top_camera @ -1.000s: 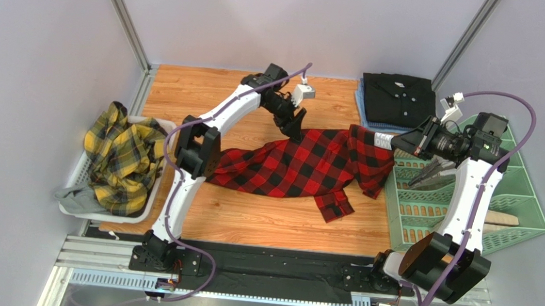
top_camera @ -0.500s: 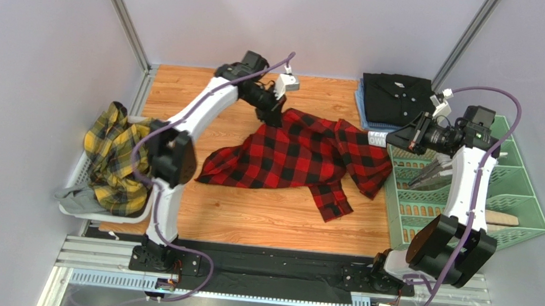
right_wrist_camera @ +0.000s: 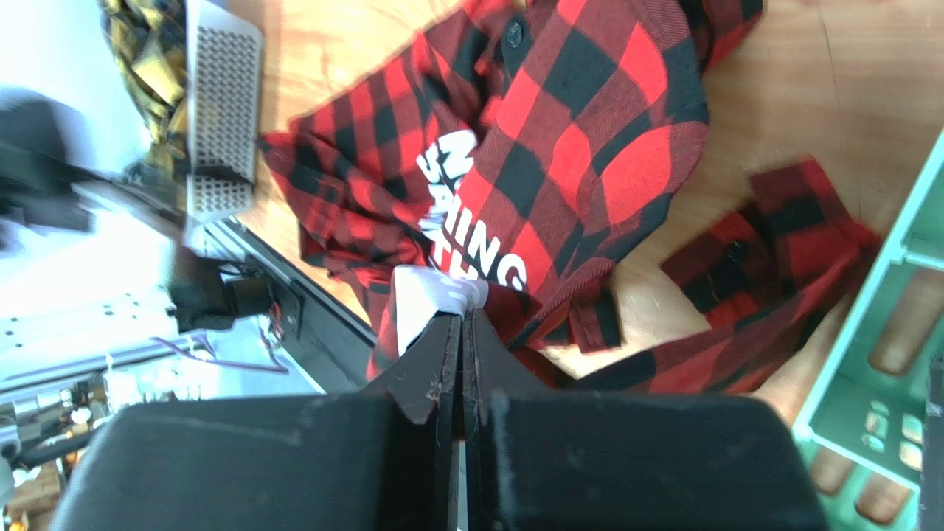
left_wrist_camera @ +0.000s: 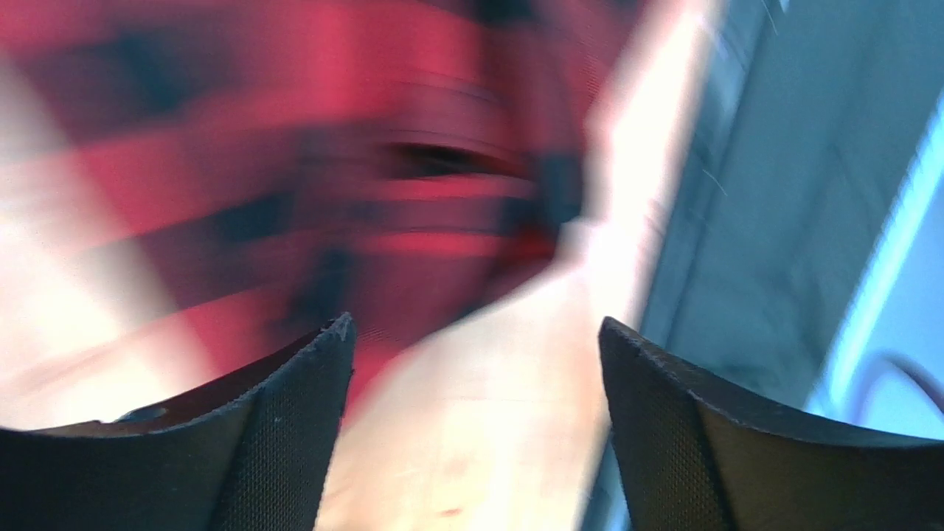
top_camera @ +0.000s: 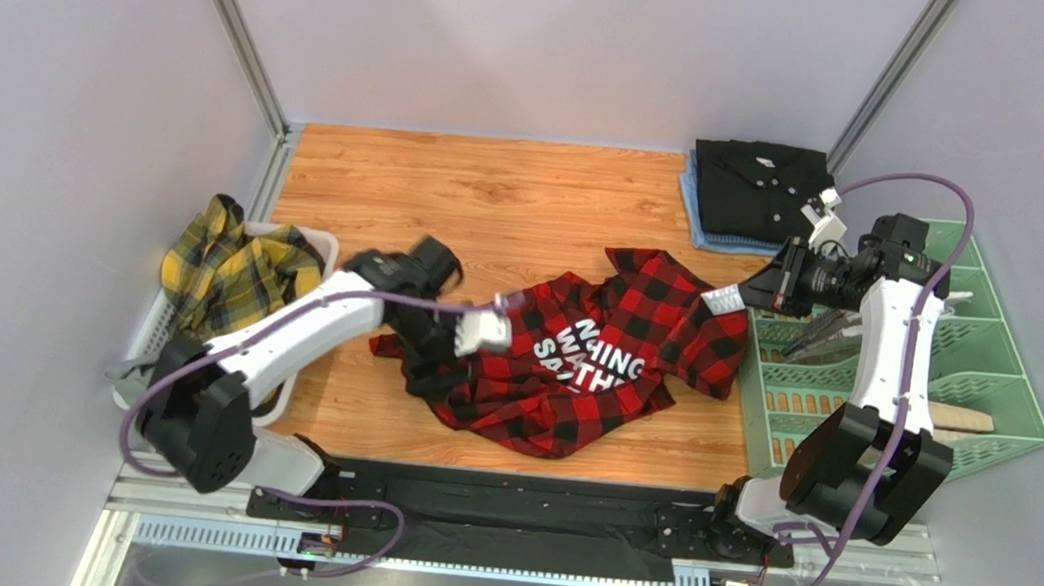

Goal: Fold and stack the long sleeve shirts
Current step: Flatten the shirt out

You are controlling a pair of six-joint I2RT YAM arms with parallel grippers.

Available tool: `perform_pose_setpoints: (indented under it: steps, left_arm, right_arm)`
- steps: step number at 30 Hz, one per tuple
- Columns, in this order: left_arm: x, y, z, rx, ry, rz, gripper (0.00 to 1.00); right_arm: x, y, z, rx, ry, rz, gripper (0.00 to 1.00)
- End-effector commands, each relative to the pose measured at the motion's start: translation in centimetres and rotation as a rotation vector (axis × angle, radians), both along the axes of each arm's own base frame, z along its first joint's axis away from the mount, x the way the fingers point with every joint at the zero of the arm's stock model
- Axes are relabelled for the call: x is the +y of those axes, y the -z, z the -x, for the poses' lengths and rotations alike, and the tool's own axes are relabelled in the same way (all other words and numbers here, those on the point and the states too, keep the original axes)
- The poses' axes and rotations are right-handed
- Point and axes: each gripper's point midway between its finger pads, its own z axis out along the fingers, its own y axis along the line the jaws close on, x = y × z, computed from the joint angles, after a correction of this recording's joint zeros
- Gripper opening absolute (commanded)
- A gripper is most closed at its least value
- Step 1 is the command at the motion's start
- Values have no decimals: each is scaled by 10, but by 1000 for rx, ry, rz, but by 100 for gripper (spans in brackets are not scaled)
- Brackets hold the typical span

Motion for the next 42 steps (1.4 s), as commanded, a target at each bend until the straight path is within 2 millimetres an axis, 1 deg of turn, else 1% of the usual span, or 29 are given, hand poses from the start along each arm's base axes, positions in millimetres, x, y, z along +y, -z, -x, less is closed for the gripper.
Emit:
perform_pose_setpoints:
  steps: [1,2,3,4,5,6,7,9,10,11,13,17,21,22,23,25,26,27,28,30,31,33,34,35,36,37,39,41,42]
  left_arm:
    - [-21,-95,-50,-220,-173,300,87]
    - [-21,-102,-53,-256,-187,323,99]
    - [-22,-103,-58,-281,-213,333,99]
    - [-28,-108,-68,-312,-245,373,99]
    - [-28,-94,-71,-299,-267,358,99]
    - [-31,-92,-74,-290,-276,364,99]
    - [-32,-85,-67,-256,-208,351,99]
    - [-49,-73,-72,-159,-172,330,89]
    - [-52,-64,-68,-104,-162,293,85]
    - [-63,-47,-70,-57,-139,249,79]
    - [-71,-13,-79,-49,-149,150,78]
    - [-77,21,-103,-32,-204,52,79]
    - [-73,49,-110,-10,-209,-52,78]
    - [-70,61,-110,-6,-202,-86,74]
    - [-67,66,-115,-16,-207,-111,55]
    - [-54,76,-138,-74,-243,-176,32]
    - [-50,77,-149,-91,-270,-179,9]
    - [-43,76,-164,-110,-322,-193,1]
    - [-34,69,-189,-119,-384,-178,0]
    - [-27,57,-210,-112,-452,-137,0]
    - [-18,40,-228,-149,-491,-106,0]
    - [-11,25,-236,-168,-498,-63,0]
    - [-11,6,-236,-194,-498,-24,2]
    - [-13,-5,-231,-190,-488,8,11]
    - [-26,-30,-213,-155,-421,102,22]
    - [-32,-36,-199,-126,-396,138,41]
    - [-55,-58,-160,-72,-298,227,48]
    - [-67,-52,-119,12,-214,239,54]
    - [-75,-45,-90,50,-158,221,55]
  right_arm:
    - [-4,18,7,24,-50,48,0]
    - [-5,20,6,32,-53,46,0]
    - [-5,22,7,39,-56,45,0]
    - [-5,22,7,36,-58,45,0]
    - [-5,23,6,40,-59,42,0]
    - [-5,23,6,39,-59,39,0]
    - [-5,23,6,39,-58,41,0]
    - [-6,23,7,34,-59,57,0]
    - [-7,23,8,38,-56,60,0]
    - [-7,23,8,30,-59,68,0]
    - [-8,24,10,31,-56,86,0]
    - [-12,29,13,41,-52,118,0]
    - [-13,38,15,56,-53,129,0]
    - [-12,40,15,64,-50,124,0]
    - [-12,44,14,75,-50,118,0]
    - [-13,46,6,72,-26,118,0]
    - [-12,47,2,72,-24,115,0]
    - [-13,49,-8,53,-19,122,0]
    - [-13,48,-13,56,-4,115,0]
    - [-11,43,-27,33,-10,109,0]
    - [-10,40,-30,30,-12,102,0]
    - [-8,34,-33,22,-19,91,0]
    - [-7,32,-32,21,-23,88,0]
    - [-5,32,-29,26,-31,80,0]
    - [-3,32,-25,27,-37,78,0]
    - [-2,33,-21,33,-39,75,0]
    - [0,37,-14,40,-51,80,0]
    - [1,40,-5,46,-52,97,0]
    - [1,41,-4,42,-56,105,0]
